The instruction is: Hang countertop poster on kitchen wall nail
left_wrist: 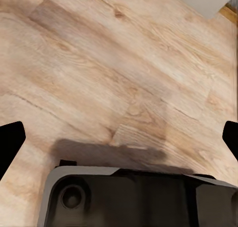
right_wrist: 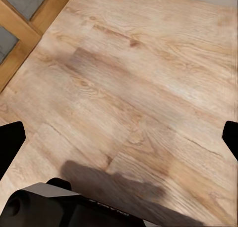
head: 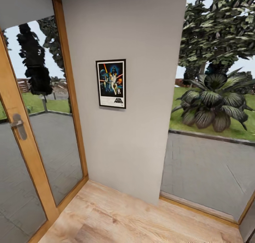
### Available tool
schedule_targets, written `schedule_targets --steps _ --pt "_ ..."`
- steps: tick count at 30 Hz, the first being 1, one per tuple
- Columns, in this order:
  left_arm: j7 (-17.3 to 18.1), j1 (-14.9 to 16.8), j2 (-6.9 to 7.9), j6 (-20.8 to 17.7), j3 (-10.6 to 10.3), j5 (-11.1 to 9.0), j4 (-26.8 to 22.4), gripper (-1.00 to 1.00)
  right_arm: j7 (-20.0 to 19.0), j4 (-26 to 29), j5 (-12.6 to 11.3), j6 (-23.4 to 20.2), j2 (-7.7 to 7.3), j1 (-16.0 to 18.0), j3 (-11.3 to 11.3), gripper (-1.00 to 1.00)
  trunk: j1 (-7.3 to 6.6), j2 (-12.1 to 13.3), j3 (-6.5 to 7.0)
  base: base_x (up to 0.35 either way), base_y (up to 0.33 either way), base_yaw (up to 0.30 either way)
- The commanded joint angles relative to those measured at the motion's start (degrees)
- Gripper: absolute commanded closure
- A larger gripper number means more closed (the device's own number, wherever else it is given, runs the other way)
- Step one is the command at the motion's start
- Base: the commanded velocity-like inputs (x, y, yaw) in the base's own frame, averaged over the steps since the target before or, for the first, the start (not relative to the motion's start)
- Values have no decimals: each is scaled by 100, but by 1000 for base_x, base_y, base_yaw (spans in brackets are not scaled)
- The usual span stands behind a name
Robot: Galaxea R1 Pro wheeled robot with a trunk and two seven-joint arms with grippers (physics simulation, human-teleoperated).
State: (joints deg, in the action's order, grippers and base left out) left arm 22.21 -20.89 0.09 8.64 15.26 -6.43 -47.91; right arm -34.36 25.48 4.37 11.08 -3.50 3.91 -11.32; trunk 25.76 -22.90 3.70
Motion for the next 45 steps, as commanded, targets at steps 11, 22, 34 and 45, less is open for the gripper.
schedule_targets --steps 11,22,34,45 --pt "12 -3 -2 -17 3 -60 0 -100 -35 -8 47 26 -28 4 -39 -100 2 -3 43 0 0 -283" --pt "5 -3 -1 14 20 -81 422 -100 -35 -8 47 26 -29 4 -37 -100 2 -3 93 0 0 -239" --pt "2 -3 -1 40 23 -87 502 -100 -28 -9 52 33 -28 4 -37 -100 2 -3 122 0 89 -100" --pt "6 -3 -1 42 29 -86 508 -100 -15 -16 56 36 -28 4 -36 -100 2 -3 122 0 148 -1"
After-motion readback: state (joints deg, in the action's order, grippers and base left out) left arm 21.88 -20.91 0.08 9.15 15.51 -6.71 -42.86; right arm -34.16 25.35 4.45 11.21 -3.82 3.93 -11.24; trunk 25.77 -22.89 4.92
